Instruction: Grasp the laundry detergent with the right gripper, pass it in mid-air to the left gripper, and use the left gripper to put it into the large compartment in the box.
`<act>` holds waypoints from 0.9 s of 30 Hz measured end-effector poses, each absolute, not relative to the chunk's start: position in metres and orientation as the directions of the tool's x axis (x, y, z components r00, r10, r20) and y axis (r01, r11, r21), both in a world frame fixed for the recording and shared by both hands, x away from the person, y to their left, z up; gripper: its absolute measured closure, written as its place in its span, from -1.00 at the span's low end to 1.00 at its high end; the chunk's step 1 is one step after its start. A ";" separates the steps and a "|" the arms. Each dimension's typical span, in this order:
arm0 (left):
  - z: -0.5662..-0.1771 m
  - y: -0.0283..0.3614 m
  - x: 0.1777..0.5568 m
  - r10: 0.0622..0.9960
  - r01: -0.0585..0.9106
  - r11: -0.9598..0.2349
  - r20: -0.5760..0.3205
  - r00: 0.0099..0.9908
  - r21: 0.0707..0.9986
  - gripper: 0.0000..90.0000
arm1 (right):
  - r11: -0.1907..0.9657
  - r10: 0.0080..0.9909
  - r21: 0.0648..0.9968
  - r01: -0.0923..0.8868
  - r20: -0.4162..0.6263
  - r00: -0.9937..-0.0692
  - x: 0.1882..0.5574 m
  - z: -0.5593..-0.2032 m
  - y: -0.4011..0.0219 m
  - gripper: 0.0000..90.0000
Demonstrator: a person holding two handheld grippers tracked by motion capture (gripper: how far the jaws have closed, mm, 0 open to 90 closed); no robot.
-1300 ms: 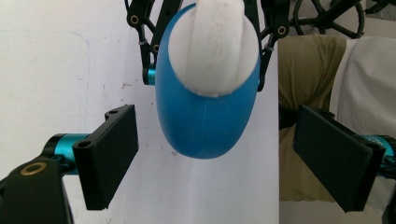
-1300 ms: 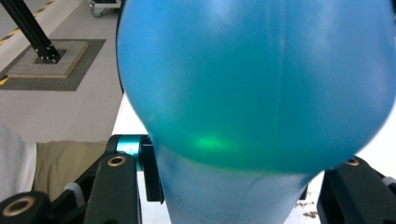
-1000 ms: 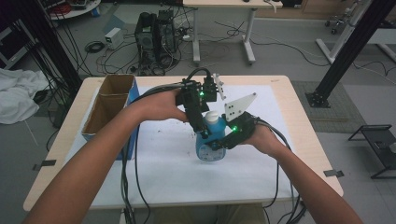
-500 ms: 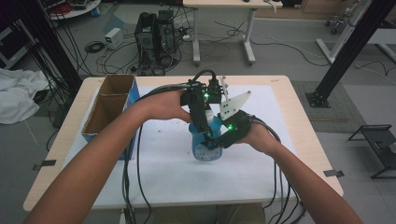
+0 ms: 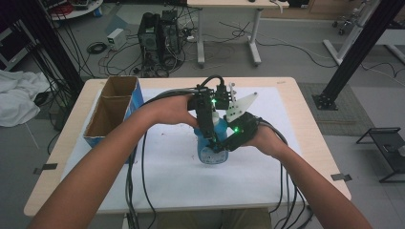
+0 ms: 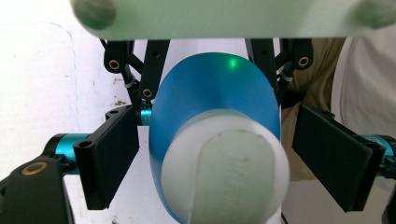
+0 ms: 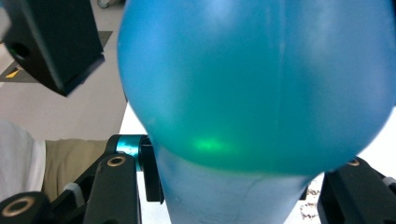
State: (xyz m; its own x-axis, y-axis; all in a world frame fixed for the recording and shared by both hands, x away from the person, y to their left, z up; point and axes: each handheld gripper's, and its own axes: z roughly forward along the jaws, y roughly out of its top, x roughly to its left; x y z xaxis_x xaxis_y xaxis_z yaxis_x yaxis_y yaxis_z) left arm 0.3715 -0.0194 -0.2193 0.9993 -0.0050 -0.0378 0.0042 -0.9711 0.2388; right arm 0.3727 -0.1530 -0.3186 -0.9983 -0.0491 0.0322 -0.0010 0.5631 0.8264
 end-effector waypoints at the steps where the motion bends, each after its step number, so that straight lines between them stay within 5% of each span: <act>1: -0.220 -0.020 0.372 -0.006 0.003 -0.972 -0.037 0.999 0.235 -0.67 | 0.560 -0.051 0.829 -0.006 0.027 -0.998 0.373 -0.318 -0.153 0.00; 27: -0.223 -0.022 0.372 -0.025 -0.015 -0.975 -0.041 0.999 0.223 -0.35 | 0.553 -0.052 0.833 -0.012 0.020 -0.998 0.374 -0.319 -0.153 0.00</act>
State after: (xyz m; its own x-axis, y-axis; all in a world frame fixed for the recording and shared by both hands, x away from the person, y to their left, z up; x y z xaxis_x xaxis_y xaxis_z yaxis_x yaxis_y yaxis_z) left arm 0.3720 -0.0217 -0.2232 0.9988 -0.0251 -0.0413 -0.0153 -0.9747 0.2229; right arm 0.3735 -0.1532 -0.3190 -0.9985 -0.0517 0.0201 -0.0118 0.5532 0.8329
